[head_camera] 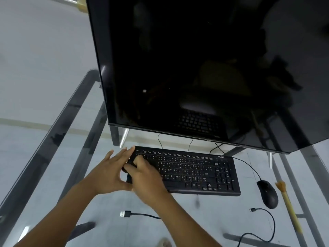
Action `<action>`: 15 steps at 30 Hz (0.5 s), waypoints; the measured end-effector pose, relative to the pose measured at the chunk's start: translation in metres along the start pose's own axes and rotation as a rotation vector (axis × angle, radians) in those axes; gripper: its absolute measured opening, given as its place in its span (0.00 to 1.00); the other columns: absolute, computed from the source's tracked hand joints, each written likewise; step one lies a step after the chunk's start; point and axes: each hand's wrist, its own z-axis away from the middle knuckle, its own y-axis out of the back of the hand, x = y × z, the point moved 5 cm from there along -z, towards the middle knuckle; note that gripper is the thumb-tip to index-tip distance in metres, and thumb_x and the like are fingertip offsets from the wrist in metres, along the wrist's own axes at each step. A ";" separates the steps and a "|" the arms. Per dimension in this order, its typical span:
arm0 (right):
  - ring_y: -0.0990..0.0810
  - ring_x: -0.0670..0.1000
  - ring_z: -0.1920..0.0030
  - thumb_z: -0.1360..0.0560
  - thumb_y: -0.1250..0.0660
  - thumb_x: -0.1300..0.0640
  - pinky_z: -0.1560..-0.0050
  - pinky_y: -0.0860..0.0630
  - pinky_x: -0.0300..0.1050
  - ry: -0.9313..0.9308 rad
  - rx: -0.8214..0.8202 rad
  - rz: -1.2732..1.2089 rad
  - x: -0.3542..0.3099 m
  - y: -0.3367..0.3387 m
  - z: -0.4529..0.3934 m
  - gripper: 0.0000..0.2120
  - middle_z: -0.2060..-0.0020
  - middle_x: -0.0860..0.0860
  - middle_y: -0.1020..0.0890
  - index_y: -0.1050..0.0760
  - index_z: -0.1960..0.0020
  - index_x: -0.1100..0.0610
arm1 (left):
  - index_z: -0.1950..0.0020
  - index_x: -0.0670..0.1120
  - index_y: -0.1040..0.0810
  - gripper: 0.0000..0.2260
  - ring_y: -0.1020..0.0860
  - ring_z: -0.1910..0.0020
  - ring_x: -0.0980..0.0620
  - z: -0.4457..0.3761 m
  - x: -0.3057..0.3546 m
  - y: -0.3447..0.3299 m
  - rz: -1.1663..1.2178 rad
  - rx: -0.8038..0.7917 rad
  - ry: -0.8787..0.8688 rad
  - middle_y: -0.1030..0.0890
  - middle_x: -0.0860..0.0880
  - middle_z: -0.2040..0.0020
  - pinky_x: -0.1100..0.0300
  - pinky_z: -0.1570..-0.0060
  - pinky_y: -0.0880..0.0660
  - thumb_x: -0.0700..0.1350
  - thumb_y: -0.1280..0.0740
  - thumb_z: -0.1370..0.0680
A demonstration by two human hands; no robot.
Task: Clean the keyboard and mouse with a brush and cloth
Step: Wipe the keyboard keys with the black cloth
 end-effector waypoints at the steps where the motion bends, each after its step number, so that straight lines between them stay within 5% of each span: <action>1: 0.33 0.50 0.57 0.23 0.41 0.58 0.56 0.30 0.46 0.004 -0.017 0.059 0.013 -0.001 -0.002 0.15 0.49 0.54 0.26 0.27 0.38 0.50 | 0.23 0.60 0.63 0.55 0.60 0.24 0.63 0.000 0.001 0.000 0.009 -0.013 0.001 0.49 0.57 0.22 0.55 0.25 0.64 0.74 0.32 0.38; 4: 0.27 0.55 0.48 0.23 0.42 0.62 0.50 0.27 0.46 -0.297 0.098 0.020 0.067 0.020 -0.006 0.21 0.42 0.55 0.29 0.29 0.32 0.49 | 0.23 0.60 0.63 0.56 0.63 0.25 0.62 -0.002 0.001 0.000 -0.001 -0.041 0.035 0.54 0.58 0.22 0.53 0.25 0.64 0.76 0.33 0.39; 6: 0.24 0.56 0.50 0.21 0.40 0.55 0.53 0.27 0.46 -0.378 0.125 -0.031 0.063 0.023 0.003 0.12 0.47 0.53 0.24 0.27 0.38 0.49 | 0.23 0.59 0.63 0.56 0.63 0.25 0.62 0.000 -0.001 -0.001 -0.003 -0.048 0.047 0.56 0.59 0.22 0.53 0.25 0.64 0.75 0.32 0.39; 8: 0.23 0.52 0.59 0.22 0.39 0.41 0.60 0.29 0.48 -0.324 0.049 -0.061 0.029 0.014 0.013 0.10 0.60 0.49 0.22 0.29 0.52 0.48 | 0.23 0.59 0.63 0.56 0.64 0.25 0.63 0.000 -0.001 -0.001 -0.005 -0.039 0.039 0.56 0.60 0.23 0.53 0.25 0.64 0.73 0.31 0.38; 10: 0.27 0.49 0.63 0.23 0.38 0.41 0.61 0.32 0.48 -0.123 0.013 -0.123 0.002 -0.003 0.026 0.12 0.62 0.48 0.24 0.30 0.55 0.50 | 0.23 0.59 0.63 0.55 0.63 0.25 0.64 0.000 0.000 -0.002 -0.018 -0.036 0.016 0.55 0.59 0.22 0.54 0.25 0.65 0.70 0.29 0.37; 11: 0.30 0.48 0.62 0.22 0.39 0.46 0.60 0.32 0.48 -0.080 -0.047 -0.121 -0.006 -0.002 0.033 0.06 0.58 0.49 0.24 0.28 0.51 0.48 | 0.23 0.59 0.63 0.56 0.63 0.25 0.64 0.000 -0.001 -0.002 -0.020 -0.036 0.011 0.55 0.59 0.22 0.53 0.25 0.64 0.70 0.28 0.37; 13: 0.34 0.48 0.56 0.23 0.40 0.58 0.58 0.33 0.43 -0.074 -0.039 -0.048 0.024 0.003 0.035 0.17 0.47 0.52 0.27 0.30 0.35 0.46 | 0.24 0.61 0.64 0.57 0.63 0.25 0.61 0.000 -0.004 -0.001 0.000 -0.048 0.033 0.56 0.59 0.22 0.51 0.25 0.63 0.74 0.30 0.39; 15: 0.36 0.46 0.52 0.23 0.42 0.61 0.56 0.35 0.37 -0.241 0.011 -0.004 0.070 0.019 0.033 0.24 0.40 0.52 0.30 0.33 0.29 0.44 | 0.24 0.62 0.65 0.57 0.64 0.24 0.60 0.000 -0.004 -0.001 0.007 -0.070 0.051 0.56 0.59 0.22 0.50 0.25 0.63 0.76 0.32 0.41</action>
